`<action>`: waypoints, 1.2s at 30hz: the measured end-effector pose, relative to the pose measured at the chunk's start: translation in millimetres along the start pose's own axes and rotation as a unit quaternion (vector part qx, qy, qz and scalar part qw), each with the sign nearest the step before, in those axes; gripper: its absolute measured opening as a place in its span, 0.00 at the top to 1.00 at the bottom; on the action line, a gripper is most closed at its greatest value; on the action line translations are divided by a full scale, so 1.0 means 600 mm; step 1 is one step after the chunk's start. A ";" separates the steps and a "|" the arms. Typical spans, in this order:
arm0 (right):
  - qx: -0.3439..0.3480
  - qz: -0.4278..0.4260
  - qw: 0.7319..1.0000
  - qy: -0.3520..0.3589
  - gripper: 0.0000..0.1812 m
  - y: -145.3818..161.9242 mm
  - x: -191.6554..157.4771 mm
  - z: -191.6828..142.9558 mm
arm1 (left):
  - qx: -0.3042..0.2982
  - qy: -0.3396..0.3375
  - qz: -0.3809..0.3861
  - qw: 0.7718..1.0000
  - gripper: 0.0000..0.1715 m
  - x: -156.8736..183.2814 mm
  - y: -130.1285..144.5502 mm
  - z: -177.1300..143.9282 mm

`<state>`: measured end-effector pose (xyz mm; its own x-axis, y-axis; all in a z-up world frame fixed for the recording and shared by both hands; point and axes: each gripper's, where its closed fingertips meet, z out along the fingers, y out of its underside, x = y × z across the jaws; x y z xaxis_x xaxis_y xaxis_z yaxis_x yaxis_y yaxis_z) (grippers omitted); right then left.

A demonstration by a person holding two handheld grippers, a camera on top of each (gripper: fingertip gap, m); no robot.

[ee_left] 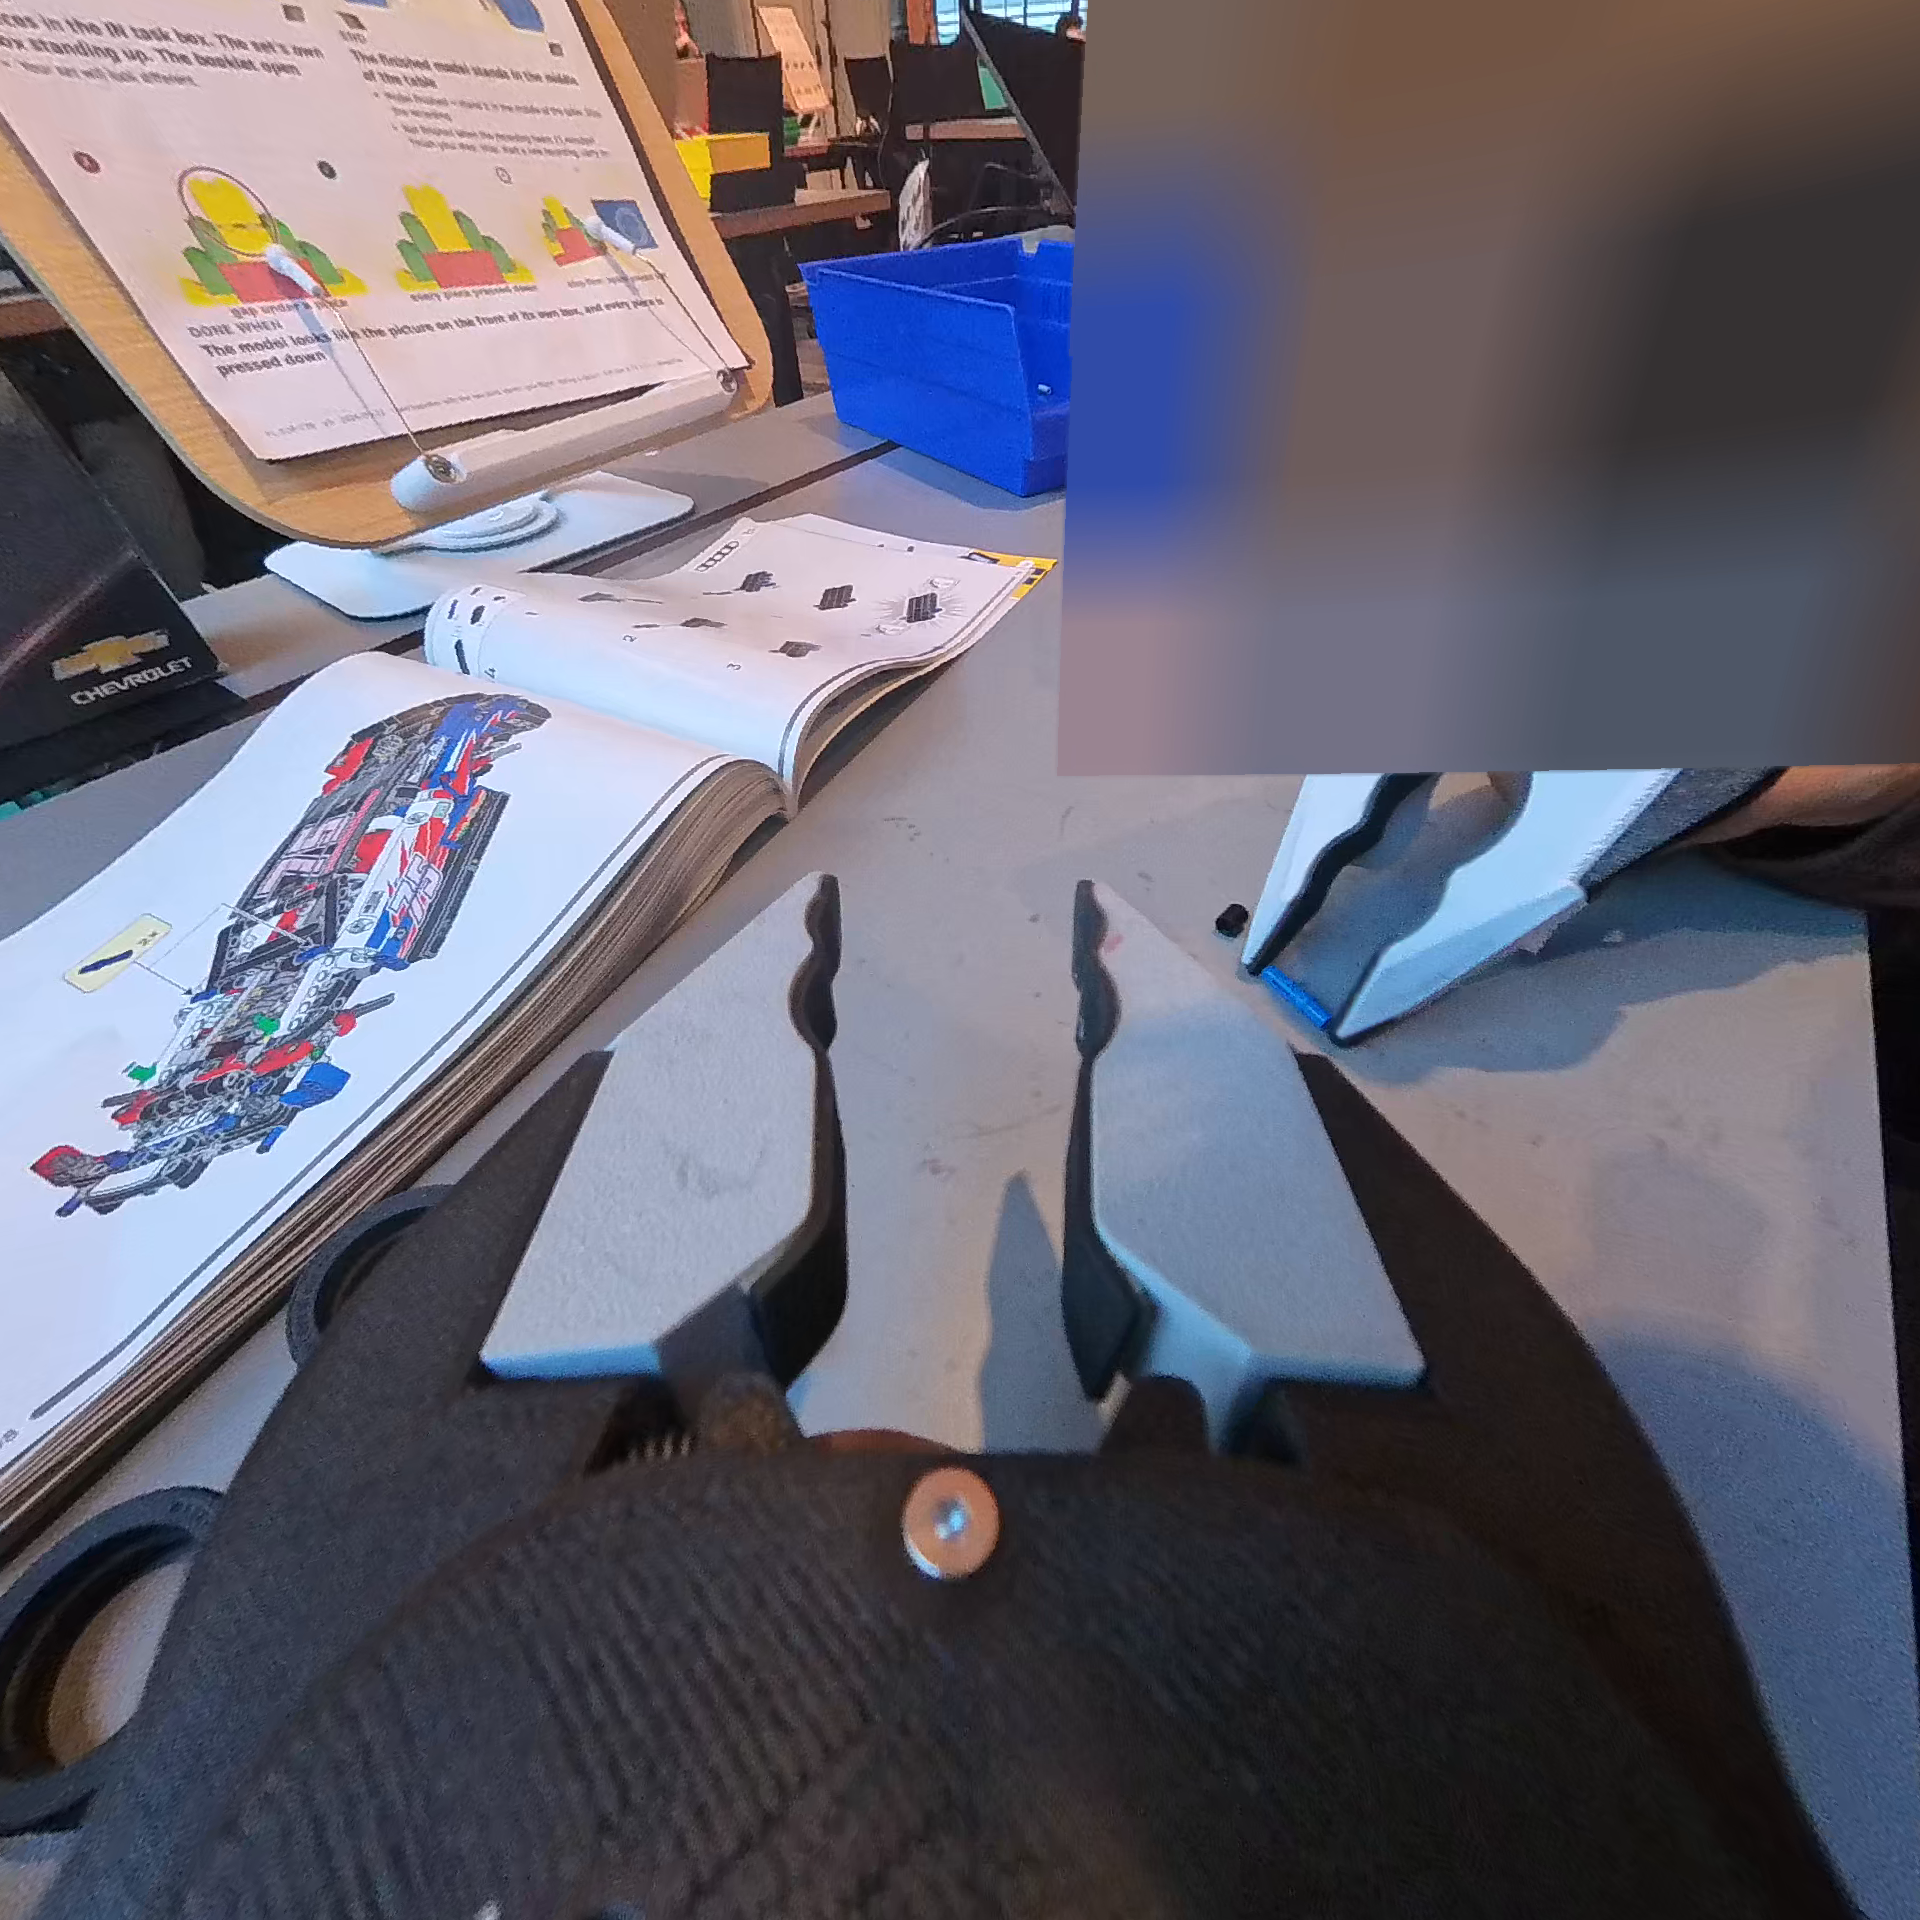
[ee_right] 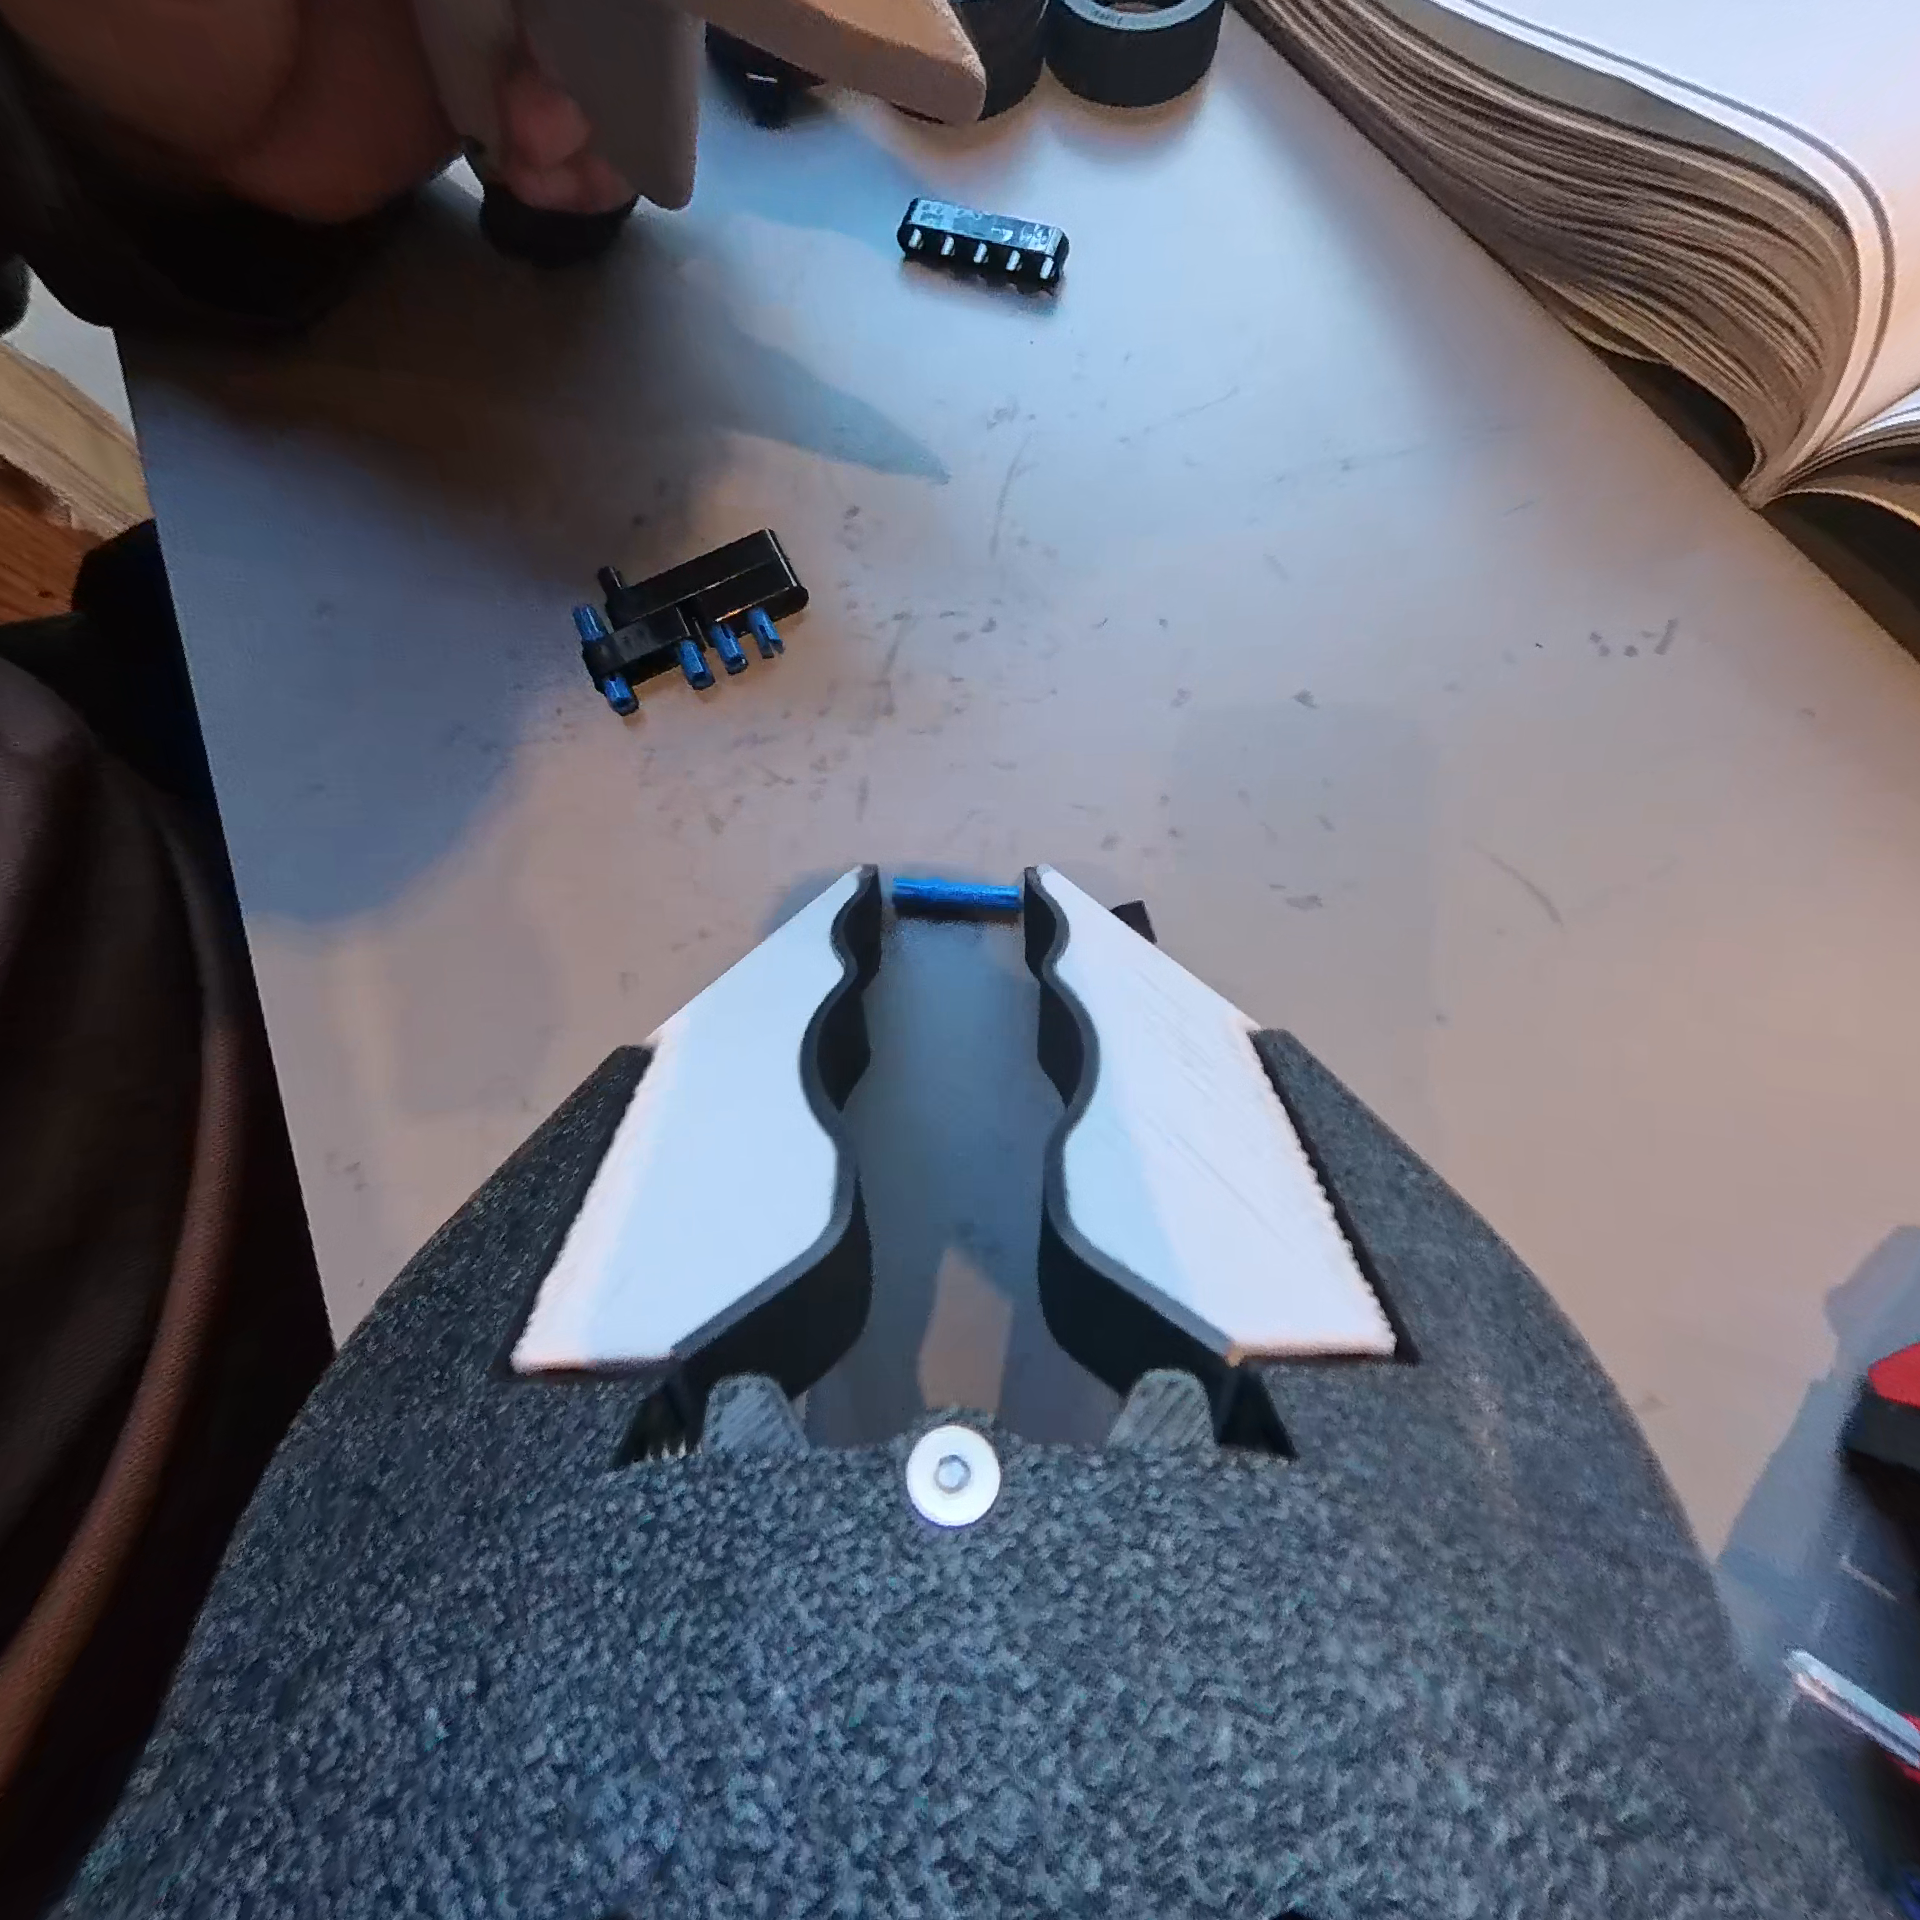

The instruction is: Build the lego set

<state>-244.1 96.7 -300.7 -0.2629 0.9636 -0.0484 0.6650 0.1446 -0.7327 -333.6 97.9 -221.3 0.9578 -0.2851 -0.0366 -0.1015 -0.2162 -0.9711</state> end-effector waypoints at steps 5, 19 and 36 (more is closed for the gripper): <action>0.006 -0.001 1.000 -0.005 0.85 -0.002 -0.002 -0.002 | -0.001 0.002 0.002 1.000 0.75 0.001 0.000 0.000; 0.009 -0.004 1.000 -0.008 0.84 -0.003 -0.004 -0.003 | -0.006 0.009 0.005 1.000 0.75 0.005 0.003 0.002; 0.017 -0.004 1.000 -0.015 0.84 -0.006 -0.006 -0.005 | -0.011 0.016 0.002 1.000 0.76 0.007 0.005 0.005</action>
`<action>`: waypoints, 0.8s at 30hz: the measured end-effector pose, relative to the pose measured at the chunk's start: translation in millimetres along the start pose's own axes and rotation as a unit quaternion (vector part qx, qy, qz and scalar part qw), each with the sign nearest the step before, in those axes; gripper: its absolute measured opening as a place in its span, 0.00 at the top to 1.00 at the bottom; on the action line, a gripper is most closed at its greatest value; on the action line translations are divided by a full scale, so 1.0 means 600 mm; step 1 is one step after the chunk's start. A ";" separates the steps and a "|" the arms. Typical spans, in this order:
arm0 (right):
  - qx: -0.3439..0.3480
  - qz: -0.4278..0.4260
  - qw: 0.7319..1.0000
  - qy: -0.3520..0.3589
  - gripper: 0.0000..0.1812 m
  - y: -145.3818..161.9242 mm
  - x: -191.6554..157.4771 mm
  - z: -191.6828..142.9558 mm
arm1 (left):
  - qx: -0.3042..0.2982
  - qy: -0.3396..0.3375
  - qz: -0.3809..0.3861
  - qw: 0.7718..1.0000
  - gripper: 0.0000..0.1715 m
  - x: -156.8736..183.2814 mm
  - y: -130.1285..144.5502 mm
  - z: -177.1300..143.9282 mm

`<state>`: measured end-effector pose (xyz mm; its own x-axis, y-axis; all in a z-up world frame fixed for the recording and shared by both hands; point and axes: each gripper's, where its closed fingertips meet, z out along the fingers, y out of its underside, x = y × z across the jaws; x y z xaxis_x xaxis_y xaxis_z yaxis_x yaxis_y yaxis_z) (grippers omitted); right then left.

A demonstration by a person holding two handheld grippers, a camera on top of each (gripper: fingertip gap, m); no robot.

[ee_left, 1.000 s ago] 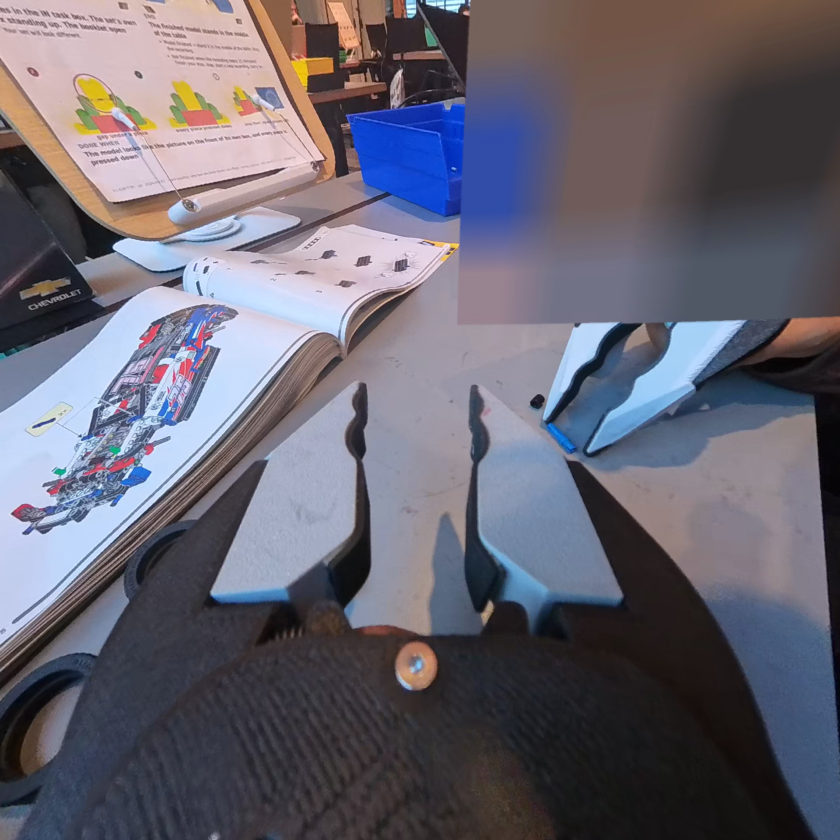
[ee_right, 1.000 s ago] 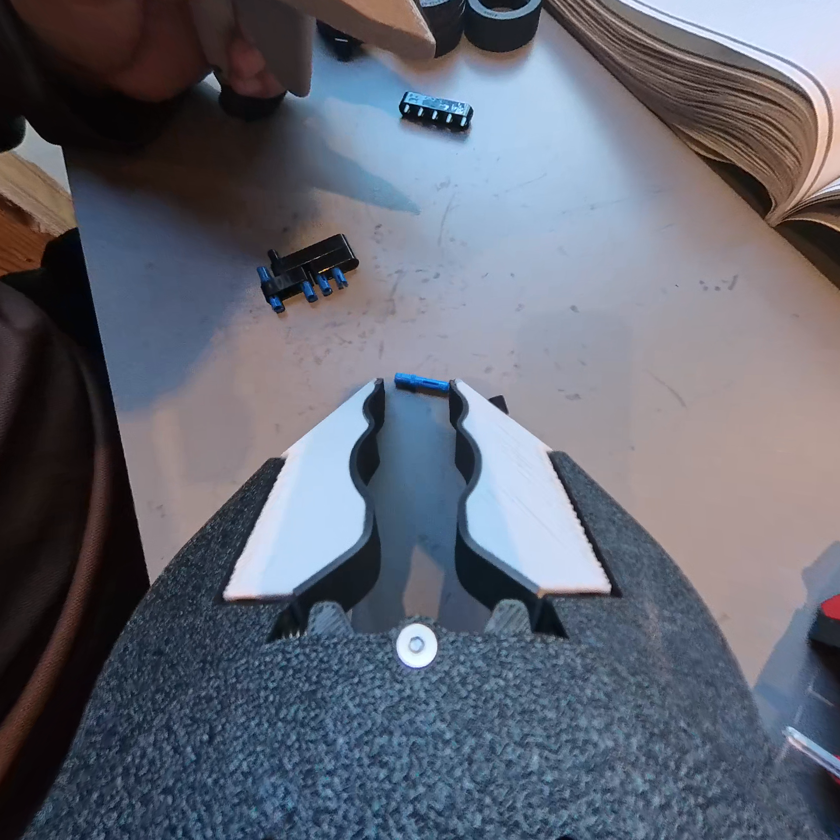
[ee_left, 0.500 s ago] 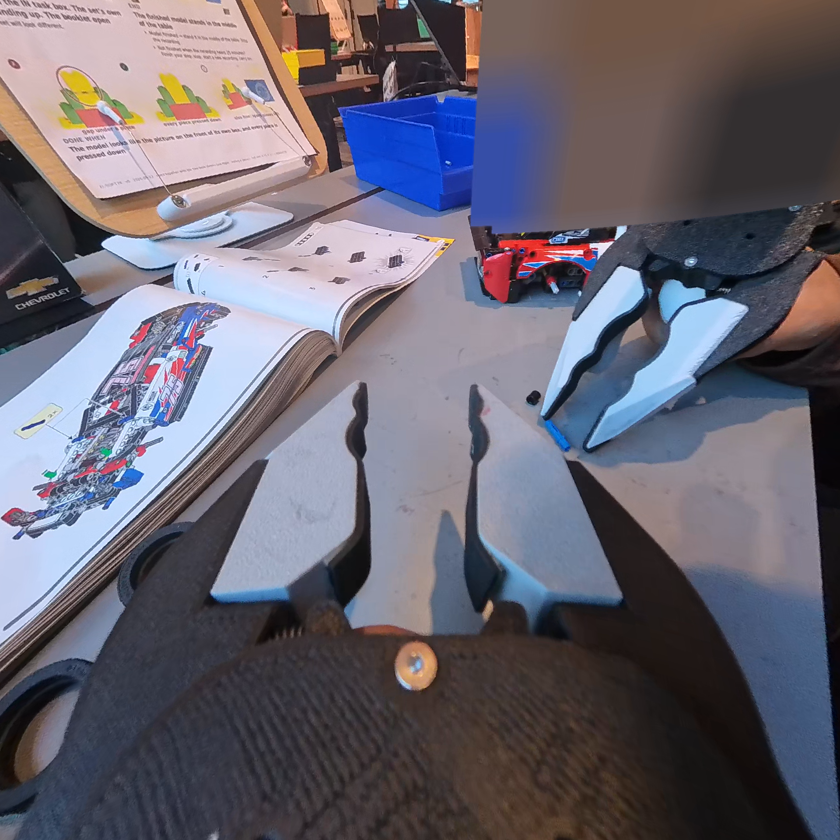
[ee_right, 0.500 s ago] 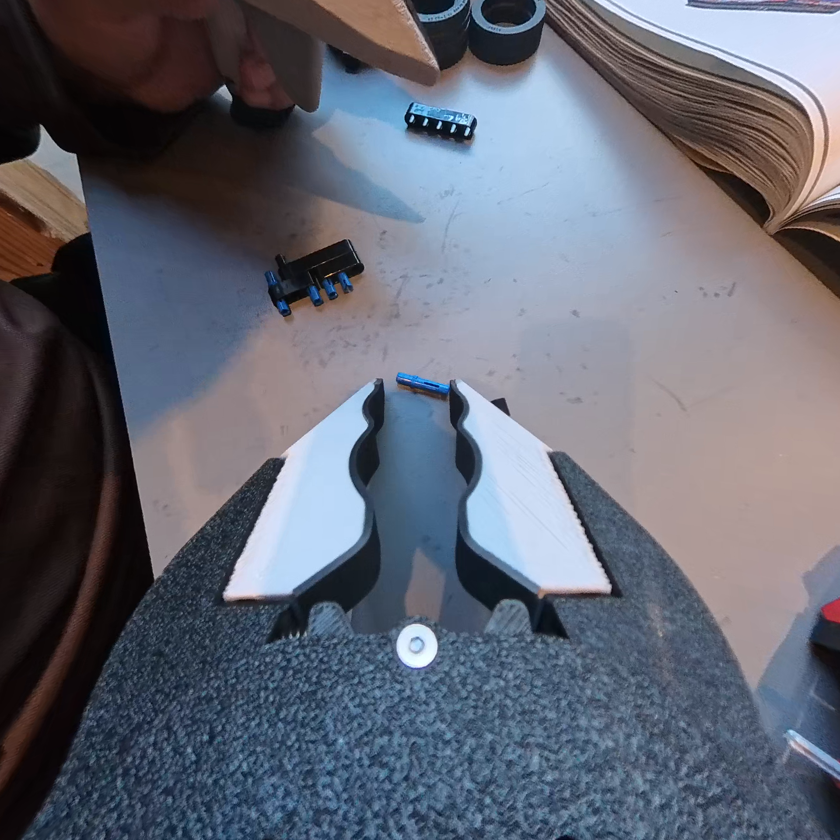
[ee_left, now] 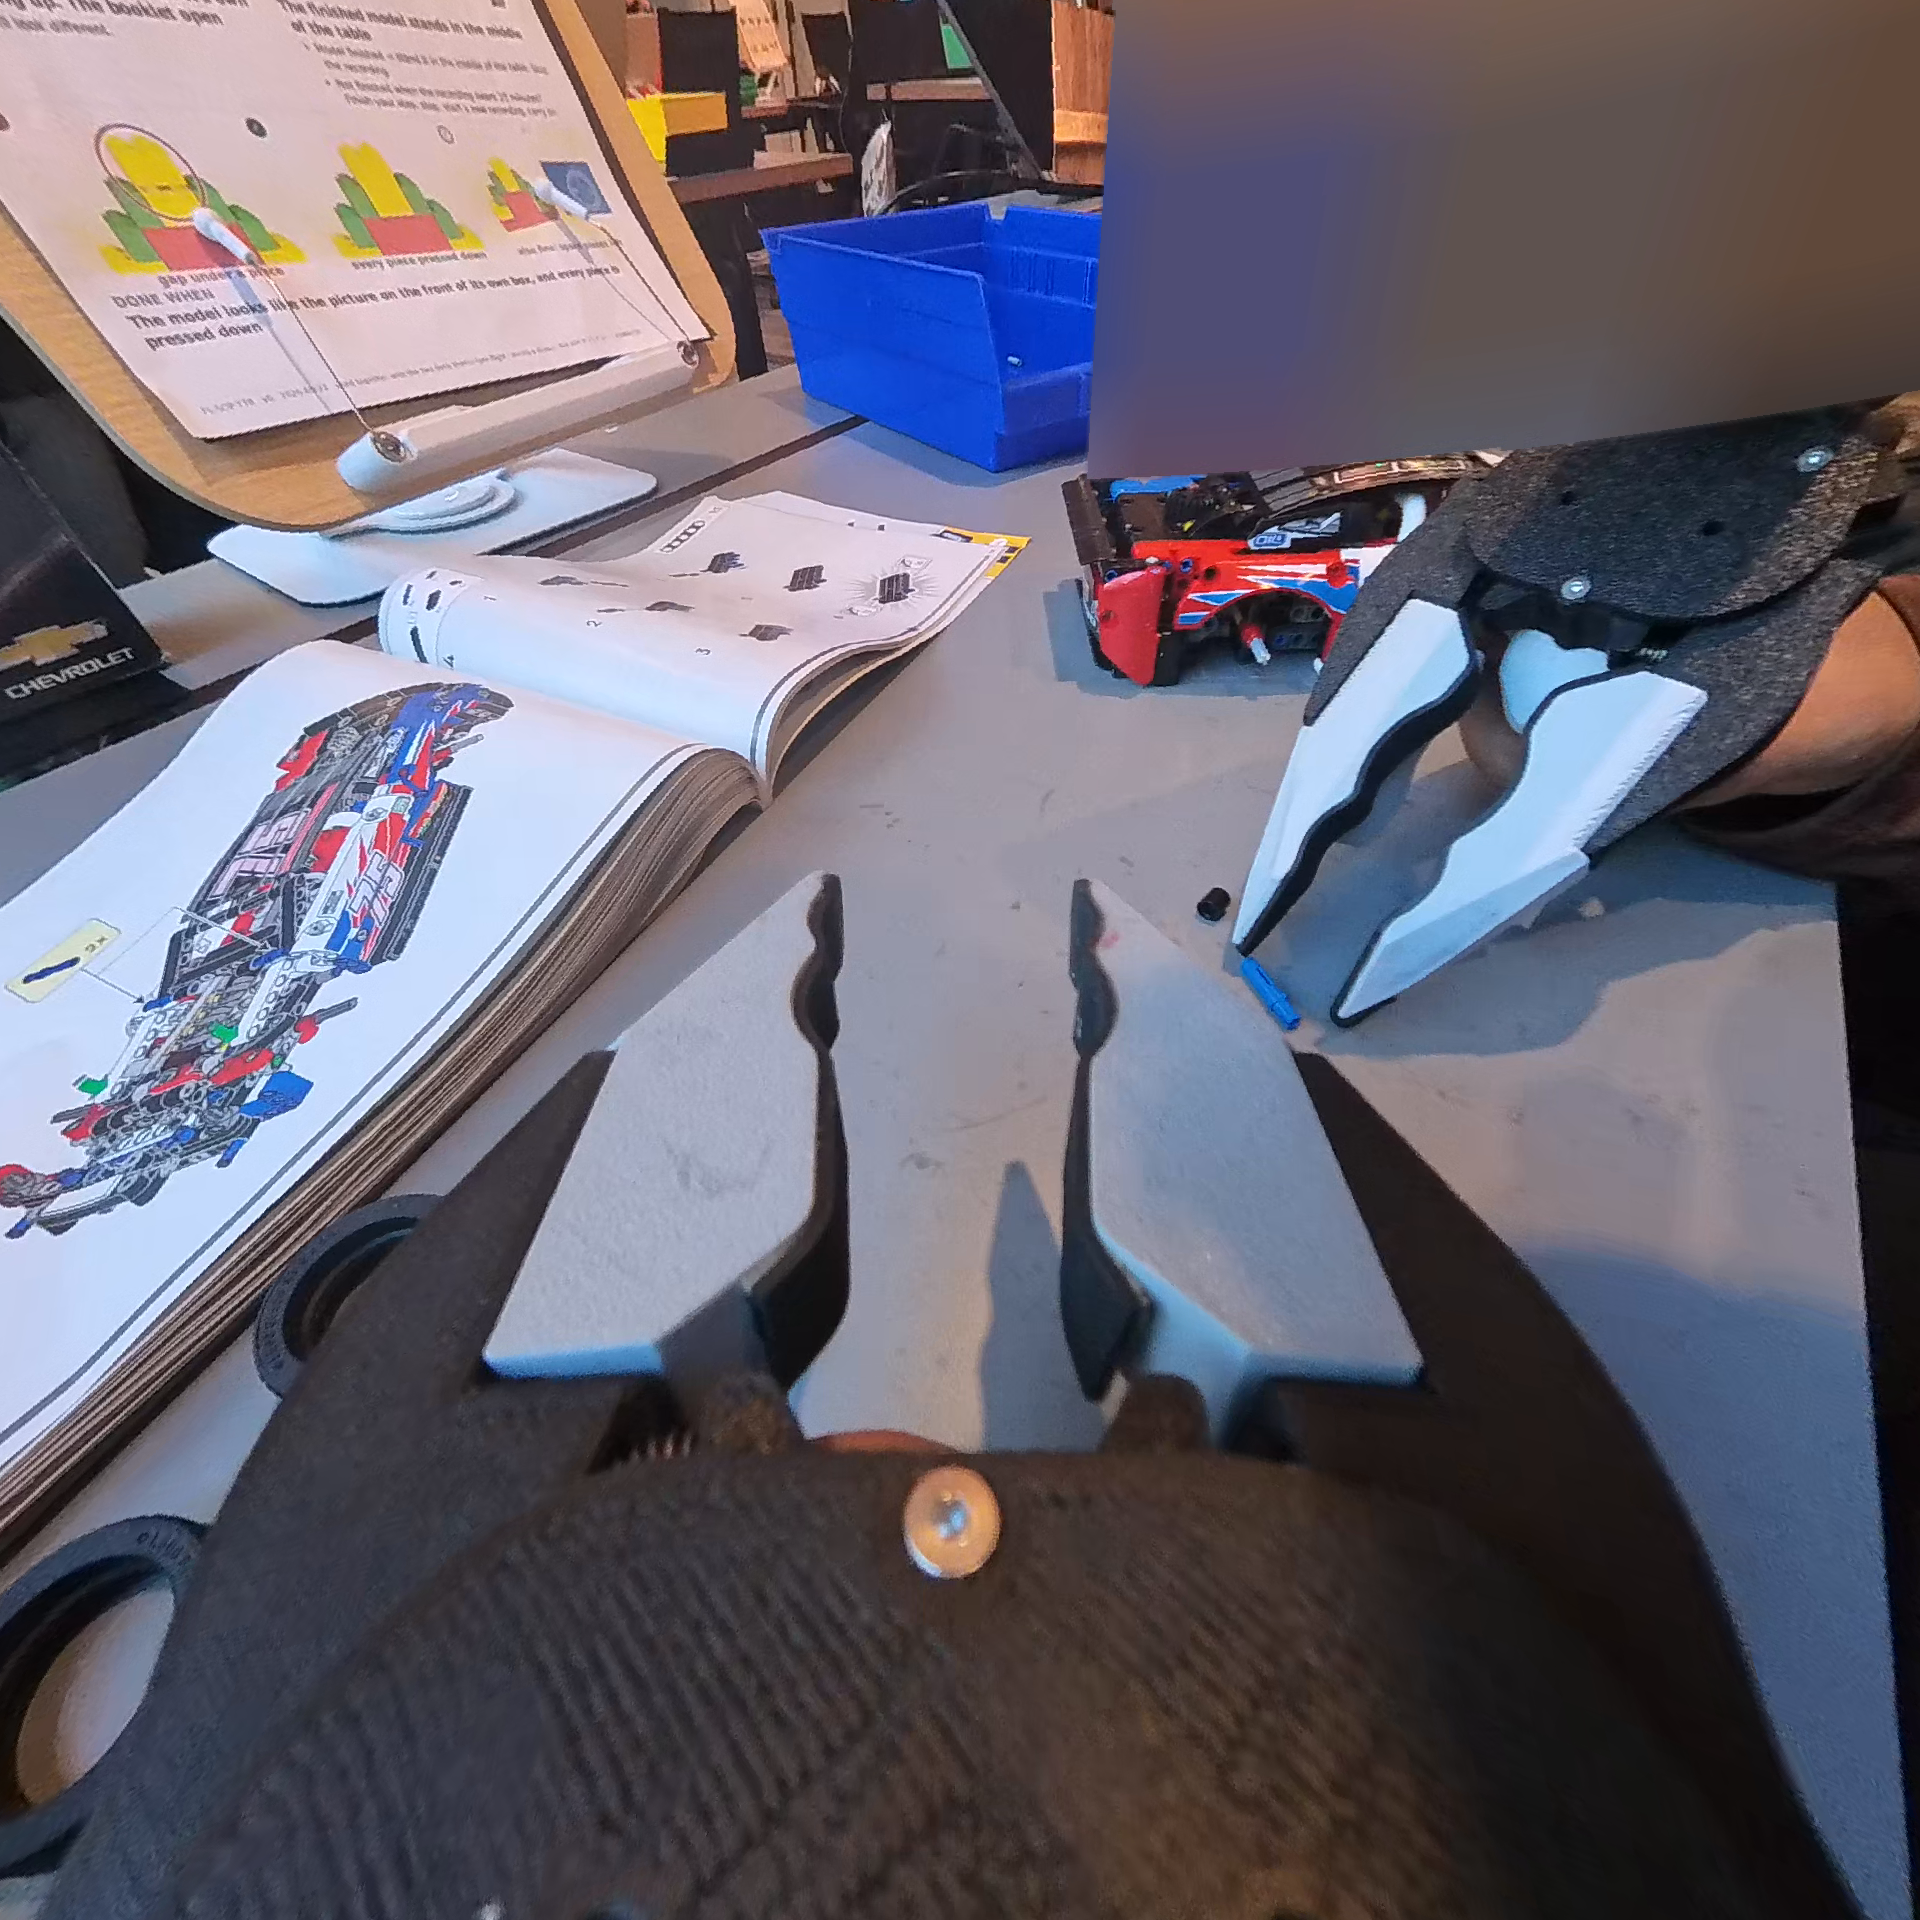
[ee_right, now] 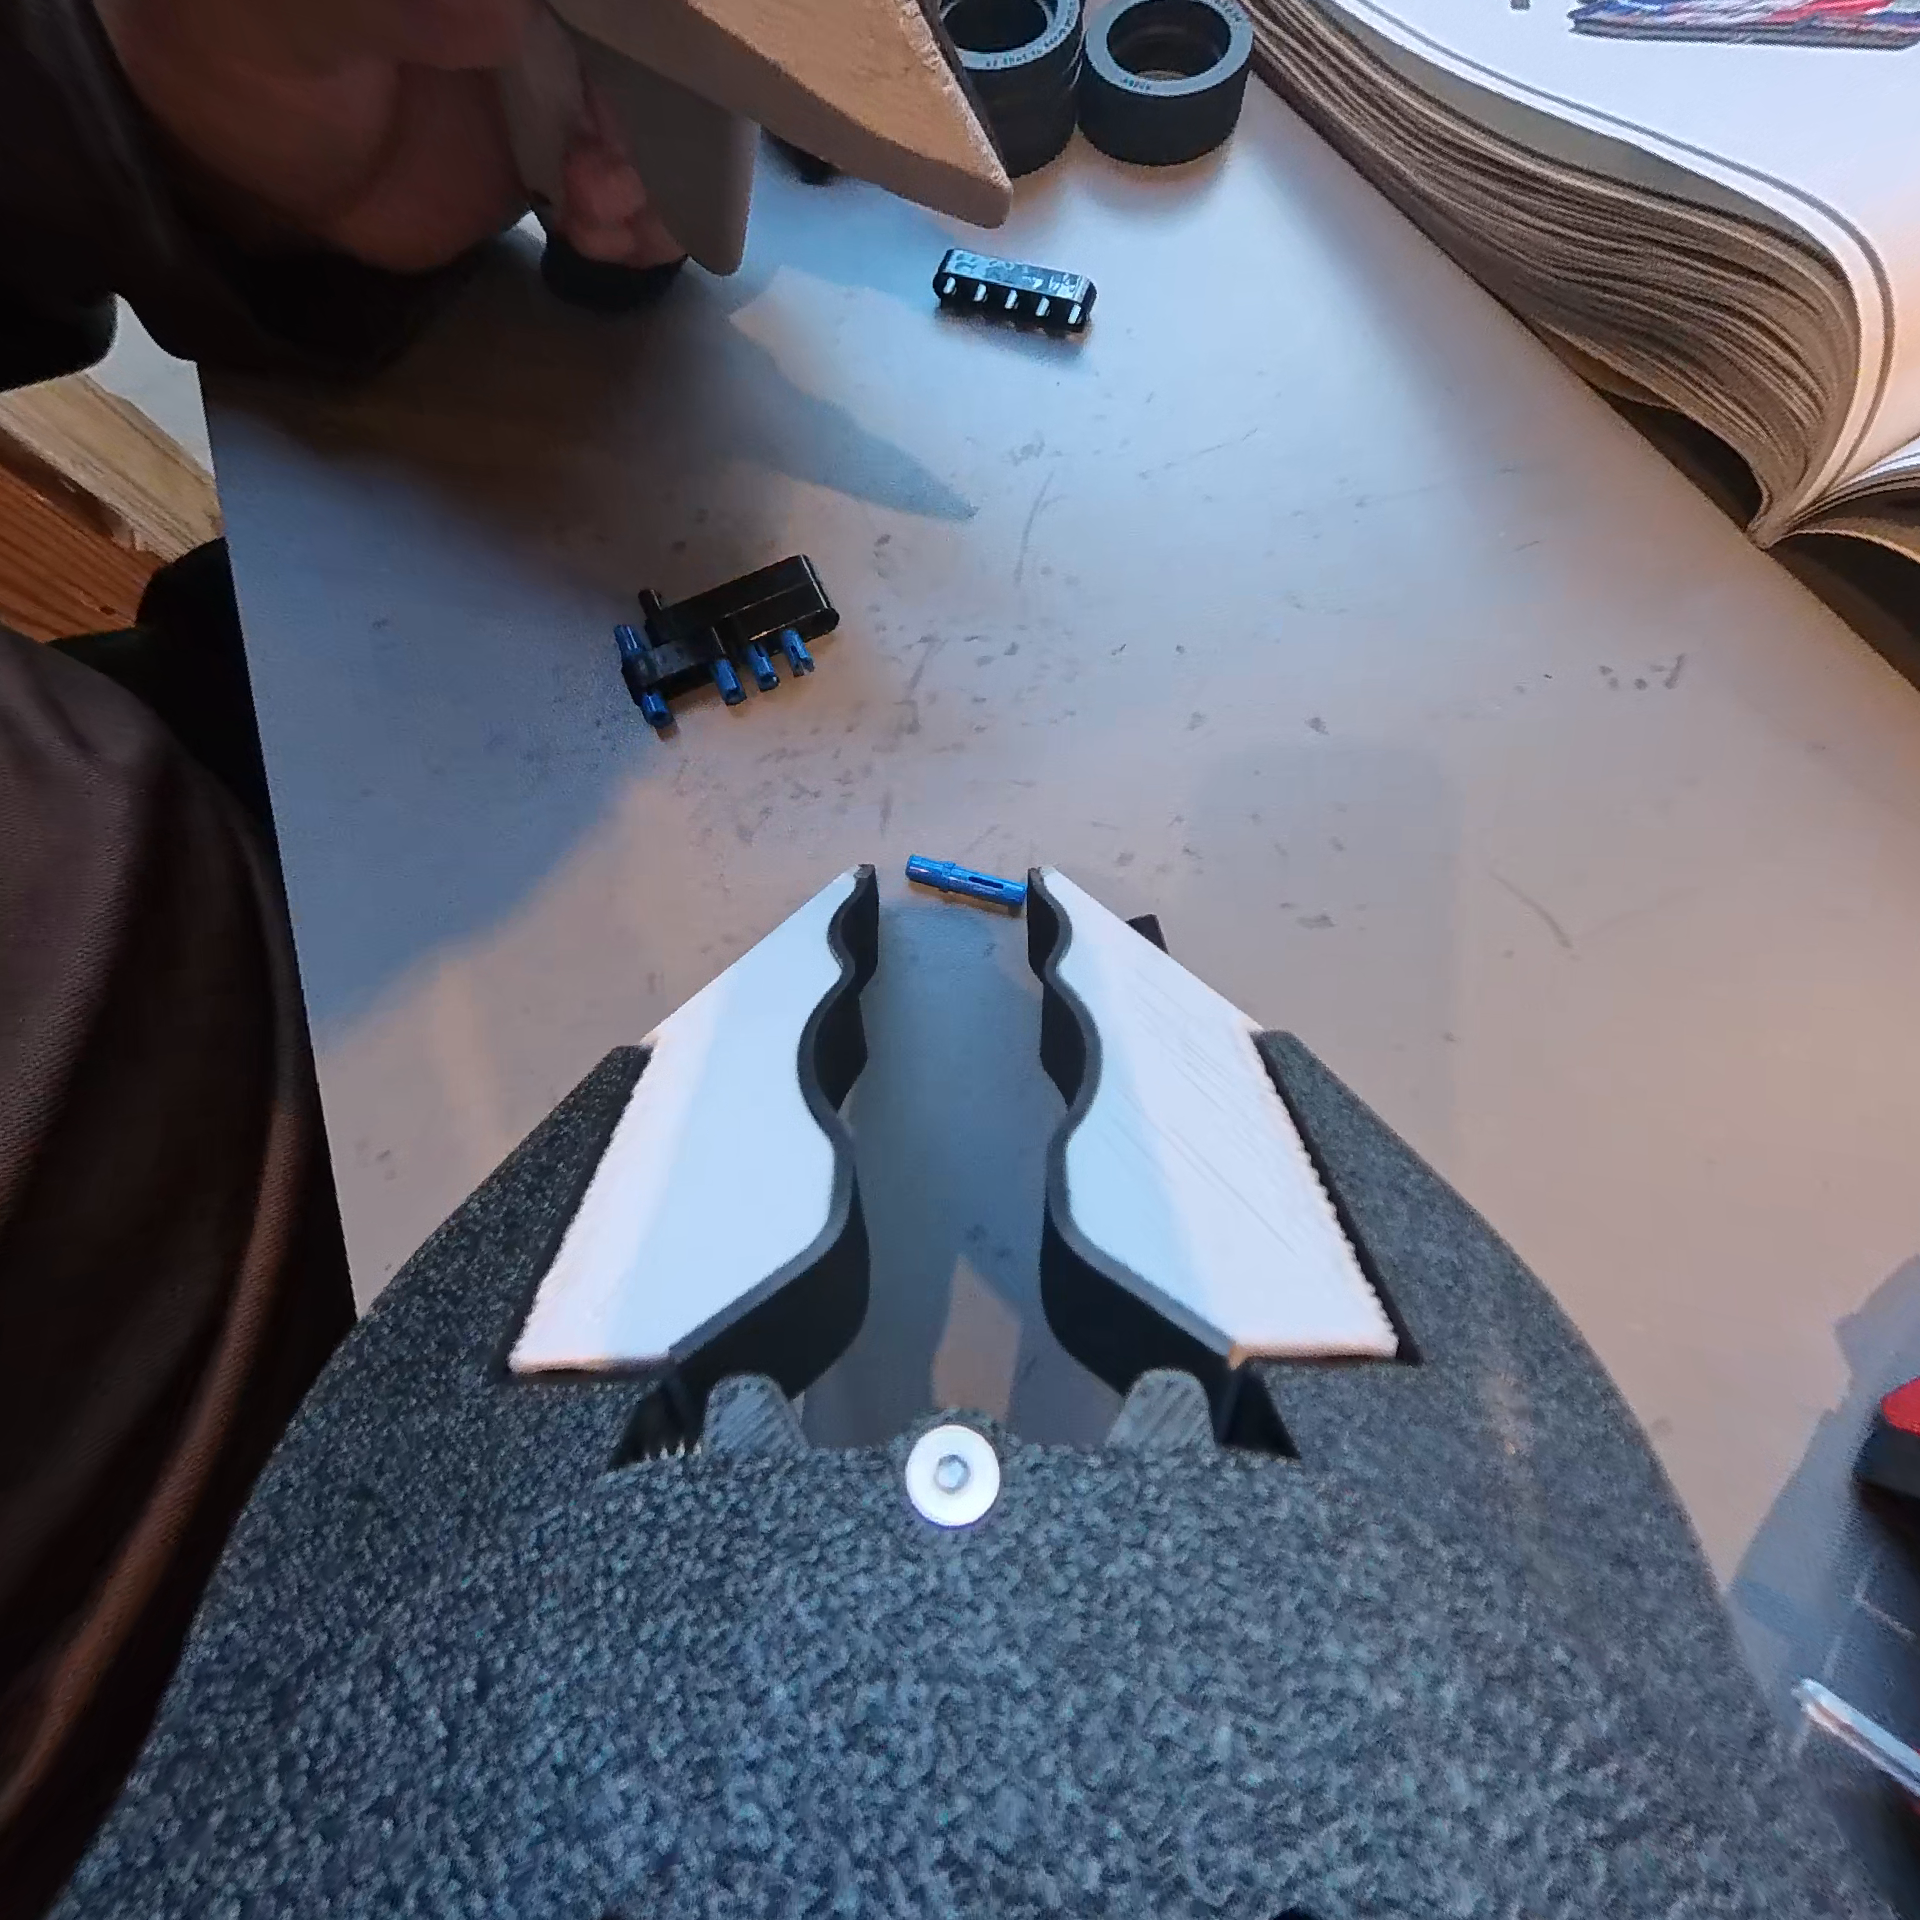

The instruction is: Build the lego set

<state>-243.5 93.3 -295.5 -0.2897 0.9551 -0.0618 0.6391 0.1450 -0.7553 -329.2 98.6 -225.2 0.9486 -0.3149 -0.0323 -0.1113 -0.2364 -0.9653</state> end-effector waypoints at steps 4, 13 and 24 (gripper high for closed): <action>-0.001 0.000 1.000 0.000 0.84 0.000 0.000 0.000 | 0.000 0.000 0.000 1.000 0.76 0.000 0.000 0.000; -0.006 -0.003 1.000 -0.002 0.84 0.002 -0.001 0.003 | 0.010 0.010 0.001 1.000 0.74 0.004 -0.004 -0.003; -0.012 -0.007 1.000 0.005 0.84 0.005 0.001 0.005 | 0.014 0.026 0.016 0.999 0.76 0.015 -0.006 -0.004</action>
